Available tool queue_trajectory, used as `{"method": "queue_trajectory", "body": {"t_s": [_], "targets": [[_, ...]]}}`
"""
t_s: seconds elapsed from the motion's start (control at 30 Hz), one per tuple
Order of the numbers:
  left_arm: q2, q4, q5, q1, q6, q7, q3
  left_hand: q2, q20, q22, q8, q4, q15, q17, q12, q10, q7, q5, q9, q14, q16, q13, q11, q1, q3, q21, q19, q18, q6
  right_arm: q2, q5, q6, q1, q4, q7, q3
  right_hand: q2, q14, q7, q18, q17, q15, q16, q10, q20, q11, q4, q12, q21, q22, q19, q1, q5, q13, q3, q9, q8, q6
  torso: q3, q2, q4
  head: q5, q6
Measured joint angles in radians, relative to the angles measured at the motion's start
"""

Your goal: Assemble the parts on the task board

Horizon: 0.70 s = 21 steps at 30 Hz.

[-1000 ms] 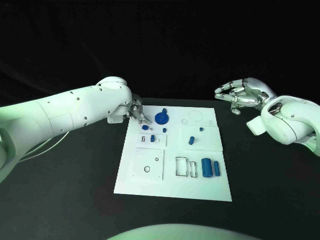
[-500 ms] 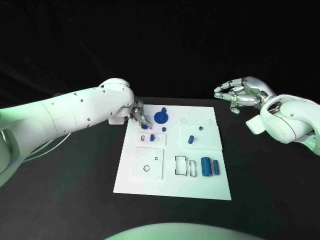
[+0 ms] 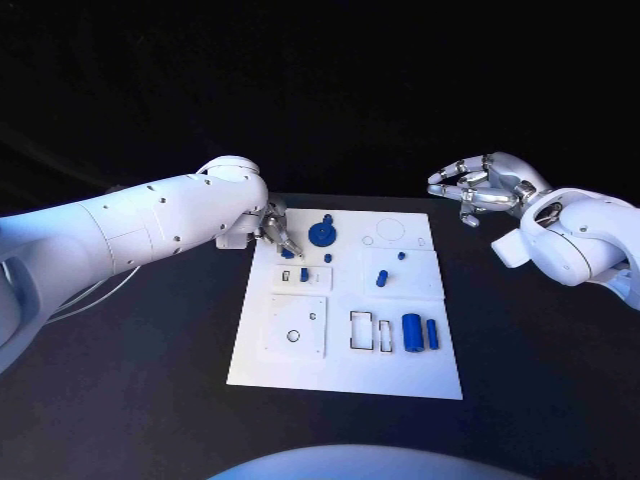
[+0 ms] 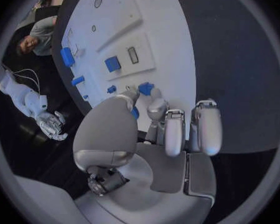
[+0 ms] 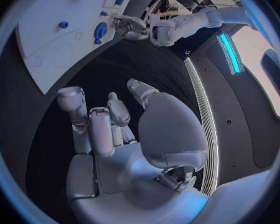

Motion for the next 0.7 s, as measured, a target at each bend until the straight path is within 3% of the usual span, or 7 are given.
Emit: {"method": "queue_trajectory", "body": {"t_s": [0.7], "targets": [[-0.002, -0.005, 0.002, -0.002, 0.006, 0.002, -0.003, 0.004, 0.0, 0.001, -0.012, 0.0, -0.004, 0.0, 0.0, -0.004, -0.003, -0.001, -0.011, 0.004, 0.0, -0.013, -0.004, 0.047, 0.042, 0.0, 0.0, 0.0, -0.014, -0.002, 0.0, 0.0, 0.0, 0.001, 0.0, 0.0, 0.0, 0.0, 0.0, 0.0, 0.0, 0.0, 0.0, 0.0, 0.0, 0.0, 0.0, 0.0, 0.0, 0.0, 0.0, 0.0, 0.0, 0.0, 0.0, 0.0, 0.0, 0.0, -0.0006, 0.0, 0.0004, 0.001, -0.003]]}}
